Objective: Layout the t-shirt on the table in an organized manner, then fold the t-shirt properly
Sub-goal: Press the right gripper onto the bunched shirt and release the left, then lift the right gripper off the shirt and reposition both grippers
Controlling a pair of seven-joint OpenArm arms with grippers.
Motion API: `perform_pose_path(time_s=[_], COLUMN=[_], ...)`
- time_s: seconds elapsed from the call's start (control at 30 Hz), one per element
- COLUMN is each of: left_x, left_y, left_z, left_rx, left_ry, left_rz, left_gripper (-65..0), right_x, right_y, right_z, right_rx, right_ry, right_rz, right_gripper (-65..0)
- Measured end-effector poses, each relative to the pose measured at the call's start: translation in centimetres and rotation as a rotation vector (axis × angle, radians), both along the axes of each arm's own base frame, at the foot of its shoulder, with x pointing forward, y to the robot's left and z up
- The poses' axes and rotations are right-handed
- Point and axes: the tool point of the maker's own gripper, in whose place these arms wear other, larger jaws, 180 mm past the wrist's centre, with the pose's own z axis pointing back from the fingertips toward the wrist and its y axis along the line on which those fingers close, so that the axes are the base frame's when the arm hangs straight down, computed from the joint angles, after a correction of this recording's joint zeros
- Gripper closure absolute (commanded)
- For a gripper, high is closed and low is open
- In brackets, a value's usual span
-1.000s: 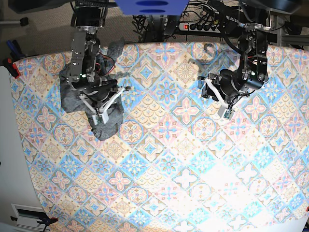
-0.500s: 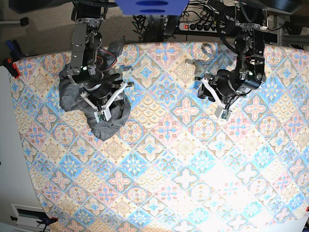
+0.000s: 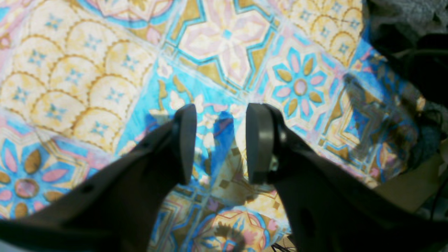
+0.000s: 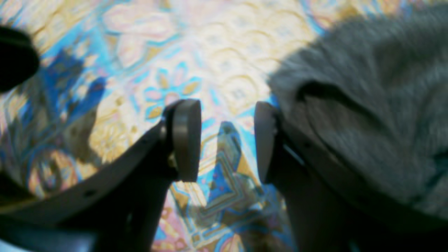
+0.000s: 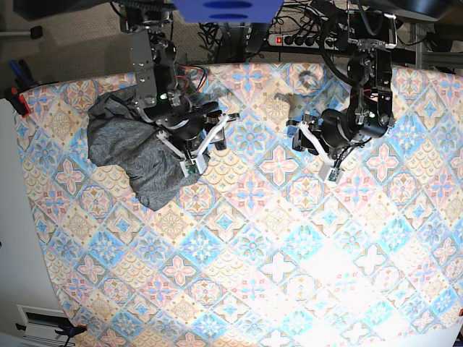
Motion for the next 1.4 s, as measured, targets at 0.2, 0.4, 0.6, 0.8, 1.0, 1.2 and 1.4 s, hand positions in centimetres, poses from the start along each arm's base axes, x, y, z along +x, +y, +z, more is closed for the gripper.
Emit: perform_pose_path(time_s=[0.2, 0.4, 0.6, 0.8, 1.0, 1.2, 1.4], left_x=[0.0, 0.0, 0.0, 0.3, -0.3, 0.4, 0.3], left_y=[-0.1, -1.2, -0.7, -0.9, -3.5, -4.7, -4.5], left_z=[0.0, 0.1, -0.9, -2.5, -1.8, 0.5, 0.4], left_rx=[-0.002, -0.037, -0.030, -0.048, -0.053, -0.062, -0.058], left_ry=[0.000, 0.001, 0.030, 0.081, 0.062, -0.015, -0.011], left_rz=[0.003, 0.001, 0.014, 0.038, -0.053, -0.090, -0.092], left_gripper=[-21.4, -21.4, -21.4, -21.2, -21.2, -21.2, -21.2], right_x=[-0.4, 0.1, 0.6, 2.4, 5.5, 8.3, 11.3], right_y=[-3.1, -3.2, -5.0, -6.7, -10.1, -14.5, -20.1], right_z=[-0.6, -0.3, -0.3, 0.8, 3.2, 6.0, 8.4], right_rx=[-0.109, -0.101, -0.127, -0.174, -0.210, -0.250, -0.327], right_ry=[-0.007, -0.020, -0.021, -0.085, -0.171, -0.249, -0.348], right_rz=[0.024, 0.025, -0.021, -0.016, -0.088, -0.190, -0.270], right_gripper=[-1.5, 0.0, 0.0, 0.0, 0.0, 0.0, 0.0])
